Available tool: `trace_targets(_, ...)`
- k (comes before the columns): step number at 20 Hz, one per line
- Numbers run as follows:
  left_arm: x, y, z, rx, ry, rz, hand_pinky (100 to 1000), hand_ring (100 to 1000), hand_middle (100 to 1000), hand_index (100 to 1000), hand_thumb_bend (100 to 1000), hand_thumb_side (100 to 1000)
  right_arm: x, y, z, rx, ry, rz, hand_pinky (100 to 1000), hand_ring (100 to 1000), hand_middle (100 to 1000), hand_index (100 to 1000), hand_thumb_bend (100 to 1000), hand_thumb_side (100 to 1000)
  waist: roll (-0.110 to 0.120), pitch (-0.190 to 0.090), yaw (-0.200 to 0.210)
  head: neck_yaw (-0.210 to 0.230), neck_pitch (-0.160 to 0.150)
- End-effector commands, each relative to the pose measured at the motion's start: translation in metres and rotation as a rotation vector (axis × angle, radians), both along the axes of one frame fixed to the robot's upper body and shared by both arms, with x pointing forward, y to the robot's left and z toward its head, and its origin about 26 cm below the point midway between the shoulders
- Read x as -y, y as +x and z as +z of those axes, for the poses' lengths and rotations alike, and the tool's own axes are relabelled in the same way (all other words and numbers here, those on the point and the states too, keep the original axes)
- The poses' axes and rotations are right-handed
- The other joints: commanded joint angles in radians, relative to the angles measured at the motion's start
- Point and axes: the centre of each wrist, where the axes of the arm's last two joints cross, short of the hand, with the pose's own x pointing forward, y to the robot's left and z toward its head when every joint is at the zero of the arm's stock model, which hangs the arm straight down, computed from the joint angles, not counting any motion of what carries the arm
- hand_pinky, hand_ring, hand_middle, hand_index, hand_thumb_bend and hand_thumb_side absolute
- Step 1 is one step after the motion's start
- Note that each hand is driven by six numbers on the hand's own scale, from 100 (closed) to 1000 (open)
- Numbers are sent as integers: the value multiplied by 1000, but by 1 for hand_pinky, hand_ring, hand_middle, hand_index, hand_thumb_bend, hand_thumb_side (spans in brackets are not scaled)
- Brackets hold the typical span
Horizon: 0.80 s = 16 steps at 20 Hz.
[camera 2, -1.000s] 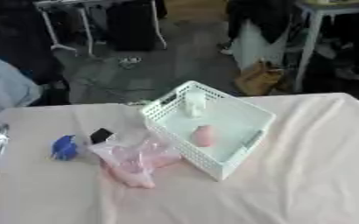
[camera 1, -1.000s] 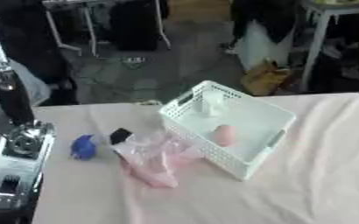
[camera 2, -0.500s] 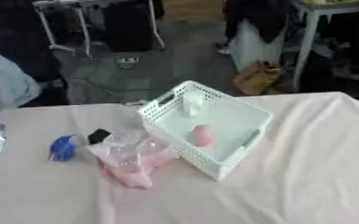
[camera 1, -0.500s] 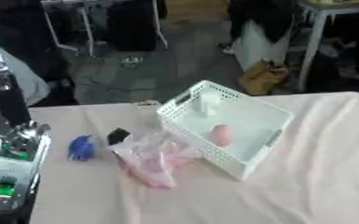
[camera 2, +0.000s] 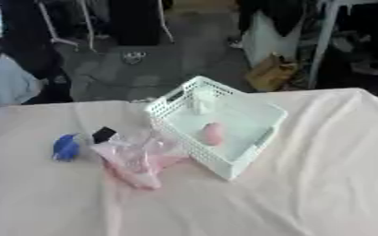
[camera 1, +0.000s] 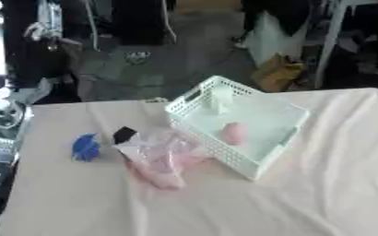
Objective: Pick up objects on the table and place them in the box.
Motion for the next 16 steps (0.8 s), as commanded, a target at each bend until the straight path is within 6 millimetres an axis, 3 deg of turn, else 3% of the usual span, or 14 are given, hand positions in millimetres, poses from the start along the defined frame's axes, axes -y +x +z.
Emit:
trace_targets(1, -12, 7, 7, -147, 138, 97, 832, 963, 937, 1000, 351, 888, 1, -4, 9, 17, -26, 0, 842, 899, 806, 845, 100, 785, 13, -31, -3, 10, 6)
trace_targets(12, -44, 52, -36, -708, 271, 164, 883, 1000, 995, 1000, 391, 890, 0, -4, 7, -3, -28, 0, 841, 900, 803, 843, 100, 784, 18, -37, -13, 42, 9)
trace_targets(16, -60, 65, -62, -839, 261, 207, 895, 1000, 1000, 1000, 493, 835, 0, -3, 7, -10, -23, -2, 839, 899, 800, 840, 100, 781, 19, -37, -16, 45, 8)
